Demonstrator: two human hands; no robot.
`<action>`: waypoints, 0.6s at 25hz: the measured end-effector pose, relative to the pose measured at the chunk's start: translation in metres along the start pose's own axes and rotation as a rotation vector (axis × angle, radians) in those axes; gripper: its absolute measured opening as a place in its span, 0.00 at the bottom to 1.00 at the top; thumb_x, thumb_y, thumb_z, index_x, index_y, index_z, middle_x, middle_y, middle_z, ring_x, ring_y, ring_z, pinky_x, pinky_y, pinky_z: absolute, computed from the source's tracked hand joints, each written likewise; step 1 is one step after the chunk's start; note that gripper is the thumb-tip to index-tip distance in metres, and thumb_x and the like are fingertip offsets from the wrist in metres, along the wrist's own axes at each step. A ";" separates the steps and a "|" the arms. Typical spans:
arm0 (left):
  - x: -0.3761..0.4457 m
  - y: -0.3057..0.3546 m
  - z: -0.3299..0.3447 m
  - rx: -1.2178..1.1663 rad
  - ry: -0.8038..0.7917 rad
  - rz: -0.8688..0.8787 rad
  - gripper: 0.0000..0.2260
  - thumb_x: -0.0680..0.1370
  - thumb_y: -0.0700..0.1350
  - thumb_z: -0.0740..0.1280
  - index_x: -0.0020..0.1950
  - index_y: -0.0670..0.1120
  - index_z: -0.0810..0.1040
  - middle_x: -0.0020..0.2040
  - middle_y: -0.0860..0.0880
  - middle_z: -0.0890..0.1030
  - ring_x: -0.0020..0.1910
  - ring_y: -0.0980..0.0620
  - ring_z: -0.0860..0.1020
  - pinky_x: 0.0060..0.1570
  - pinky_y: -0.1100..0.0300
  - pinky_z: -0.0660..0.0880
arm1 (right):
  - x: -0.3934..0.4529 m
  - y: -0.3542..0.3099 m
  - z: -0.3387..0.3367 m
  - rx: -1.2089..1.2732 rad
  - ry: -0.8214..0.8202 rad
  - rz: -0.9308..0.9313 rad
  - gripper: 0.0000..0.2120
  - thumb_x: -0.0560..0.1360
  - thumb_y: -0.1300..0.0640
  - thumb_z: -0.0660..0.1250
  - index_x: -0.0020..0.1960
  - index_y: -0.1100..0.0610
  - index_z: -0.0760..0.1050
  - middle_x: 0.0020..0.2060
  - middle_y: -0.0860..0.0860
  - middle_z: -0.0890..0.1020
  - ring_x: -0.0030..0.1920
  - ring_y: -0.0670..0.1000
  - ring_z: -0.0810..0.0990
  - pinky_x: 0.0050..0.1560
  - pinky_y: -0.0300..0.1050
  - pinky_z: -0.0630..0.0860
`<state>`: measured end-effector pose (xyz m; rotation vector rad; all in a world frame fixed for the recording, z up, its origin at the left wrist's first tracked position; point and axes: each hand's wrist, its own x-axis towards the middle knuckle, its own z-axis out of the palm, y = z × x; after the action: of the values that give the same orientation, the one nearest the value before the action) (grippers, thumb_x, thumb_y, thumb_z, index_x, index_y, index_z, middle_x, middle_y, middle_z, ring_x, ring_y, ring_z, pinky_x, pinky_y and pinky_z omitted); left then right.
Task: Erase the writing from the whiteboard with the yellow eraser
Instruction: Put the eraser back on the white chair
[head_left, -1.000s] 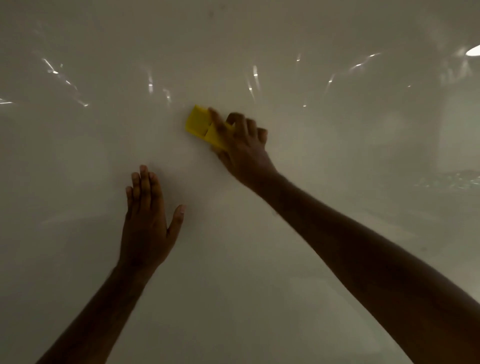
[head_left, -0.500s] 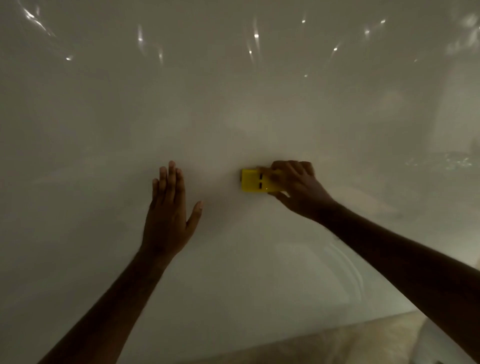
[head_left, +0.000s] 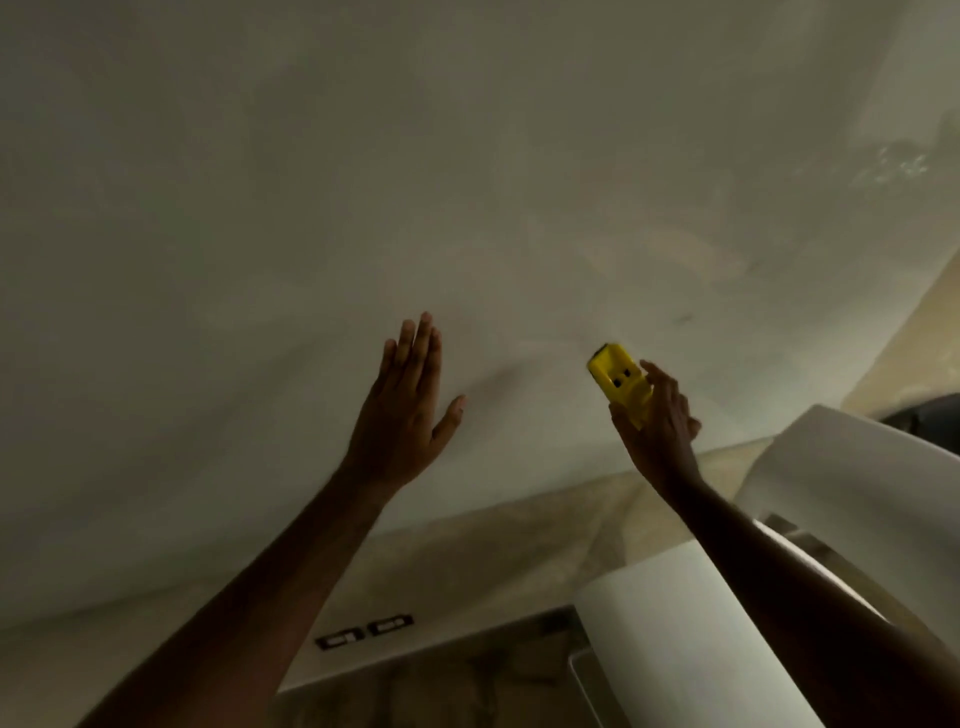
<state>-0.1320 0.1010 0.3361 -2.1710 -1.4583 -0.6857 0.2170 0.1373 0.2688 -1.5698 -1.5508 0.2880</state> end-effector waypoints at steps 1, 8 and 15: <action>-0.006 0.010 0.008 -0.014 -0.022 0.001 0.36 0.88 0.58 0.56 0.87 0.34 0.53 0.88 0.36 0.51 0.88 0.37 0.49 0.87 0.42 0.50 | -0.015 0.023 0.004 -0.024 -0.066 0.077 0.33 0.77 0.50 0.75 0.78 0.47 0.62 0.70 0.51 0.73 0.66 0.60 0.74 0.57 0.59 0.67; -0.044 0.066 0.054 -0.087 -0.188 0.015 0.37 0.89 0.60 0.54 0.88 0.37 0.50 0.89 0.38 0.48 0.89 0.39 0.46 0.87 0.44 0.48 | -0.127 0.169 0.030 -0.287 -0.440 0.524 0.30 0.79 0.44 0.72 0.74 0.53 0.65 0.66 0.57 0.73 0.64 0.65 0.75 0.56 0.59 0.68; -0.077 0.085 0.079 -0.093 -0.276 0.020 0.36 0.89 0.60 0.52 0.88 0.38 0.48 0.89 0.40 0.46 0.89 0.42 0.44 0.87 0.49 0.44 | -0.202 0.234 0.047 -0.351 -0.612 0.696 0.30 0.78 0.42 0.73 0.71 0.52 0.64 0.63 0.54 0.72 0.60 0.61 0.76 0.55 0.55 0.66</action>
<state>-0.0645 0.0633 0.2197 -2.4263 -1.5628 -0.4695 0.3061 0.0165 -0.0052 -2.4387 -1.4768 1.0001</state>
